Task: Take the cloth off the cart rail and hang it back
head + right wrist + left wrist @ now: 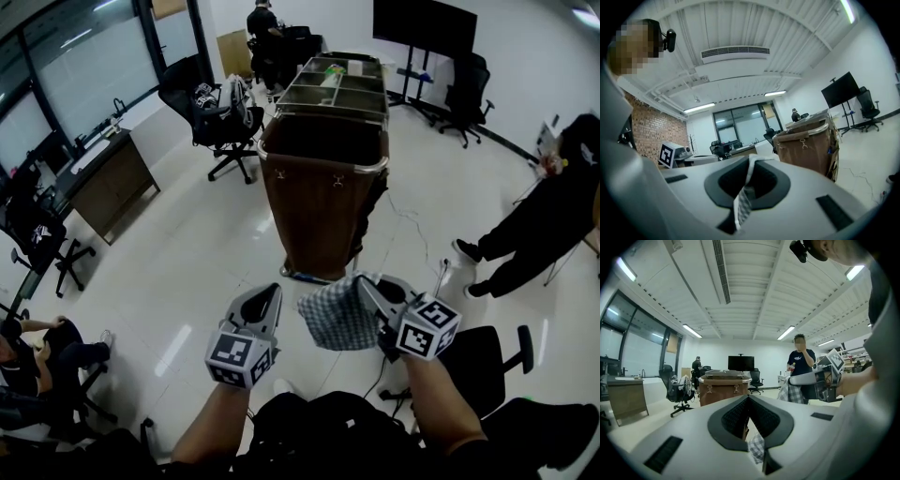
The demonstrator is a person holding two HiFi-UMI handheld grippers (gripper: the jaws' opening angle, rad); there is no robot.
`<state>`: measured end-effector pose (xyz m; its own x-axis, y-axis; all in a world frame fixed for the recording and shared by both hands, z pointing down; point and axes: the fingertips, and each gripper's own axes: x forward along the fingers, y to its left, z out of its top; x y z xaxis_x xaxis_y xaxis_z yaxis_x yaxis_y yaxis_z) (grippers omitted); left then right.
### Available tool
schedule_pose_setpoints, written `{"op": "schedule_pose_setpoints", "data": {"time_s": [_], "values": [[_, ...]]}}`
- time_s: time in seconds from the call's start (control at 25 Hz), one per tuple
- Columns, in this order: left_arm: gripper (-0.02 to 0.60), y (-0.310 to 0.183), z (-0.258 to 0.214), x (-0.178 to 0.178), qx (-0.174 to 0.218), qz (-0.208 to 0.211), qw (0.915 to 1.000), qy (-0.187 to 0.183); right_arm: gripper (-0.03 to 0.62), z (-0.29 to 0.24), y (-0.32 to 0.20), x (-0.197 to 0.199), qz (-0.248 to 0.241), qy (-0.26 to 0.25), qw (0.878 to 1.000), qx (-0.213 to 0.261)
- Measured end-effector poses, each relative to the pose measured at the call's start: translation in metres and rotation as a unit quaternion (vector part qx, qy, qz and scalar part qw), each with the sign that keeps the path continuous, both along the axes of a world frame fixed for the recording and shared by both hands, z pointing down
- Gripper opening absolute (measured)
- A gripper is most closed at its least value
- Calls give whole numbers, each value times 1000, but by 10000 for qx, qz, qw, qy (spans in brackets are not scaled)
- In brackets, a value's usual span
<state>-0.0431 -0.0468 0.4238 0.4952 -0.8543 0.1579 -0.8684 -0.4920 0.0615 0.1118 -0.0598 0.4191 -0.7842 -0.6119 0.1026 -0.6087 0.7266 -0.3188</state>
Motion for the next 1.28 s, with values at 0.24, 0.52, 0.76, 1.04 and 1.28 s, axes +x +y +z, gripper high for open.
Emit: {"op": "schedule_pose_setpoints", "data": {"time_s": [0.24,0.52,0.76,1.04,1.28], "values": [[0,-45,-27,-30,166,215,9996,22,15,-36,-45,-17,310,-35,9992,263],[0,-103,-52,-54,533,582,9968,-85,15,-83,-104,-44,627,121,9949,781],[0,-132,-63,-74,572,628,9964,3,15,-109,-140,-58,800,66,9925,922],[0,-177,-55,-89,514,446,9977,31,15,-148,-199,-58,870,-274,9876,1278],[0,-224,-55,-83,477,228,9986,-32,15,-178,-268,-49,776,-387,9848,1508]]}}
